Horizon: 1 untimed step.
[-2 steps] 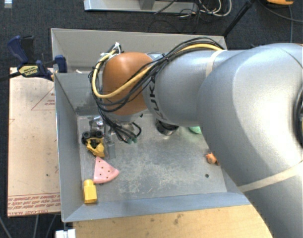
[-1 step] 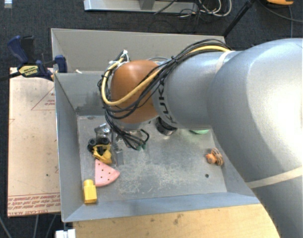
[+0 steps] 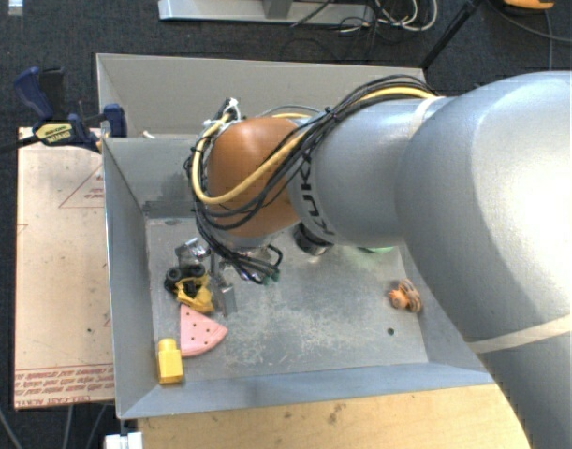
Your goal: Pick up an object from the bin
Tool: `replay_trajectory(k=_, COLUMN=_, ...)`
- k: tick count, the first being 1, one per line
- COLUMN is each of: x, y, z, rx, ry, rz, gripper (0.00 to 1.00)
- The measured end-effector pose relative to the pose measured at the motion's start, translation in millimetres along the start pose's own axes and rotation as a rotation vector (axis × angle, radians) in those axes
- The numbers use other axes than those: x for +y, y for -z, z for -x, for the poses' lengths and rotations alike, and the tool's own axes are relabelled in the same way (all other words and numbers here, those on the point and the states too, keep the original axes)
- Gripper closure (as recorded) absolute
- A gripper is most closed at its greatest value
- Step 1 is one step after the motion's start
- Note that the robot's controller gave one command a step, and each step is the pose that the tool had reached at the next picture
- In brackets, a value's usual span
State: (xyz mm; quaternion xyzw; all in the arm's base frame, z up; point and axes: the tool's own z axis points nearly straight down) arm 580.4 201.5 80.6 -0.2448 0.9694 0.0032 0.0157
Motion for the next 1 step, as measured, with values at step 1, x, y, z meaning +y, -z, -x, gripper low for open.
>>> replay_trajectory(k=1, x=-17.5, y=5.8, z=-12.1, rx=0.016, ry=0.102, rz=0.005, gripper=1.00)
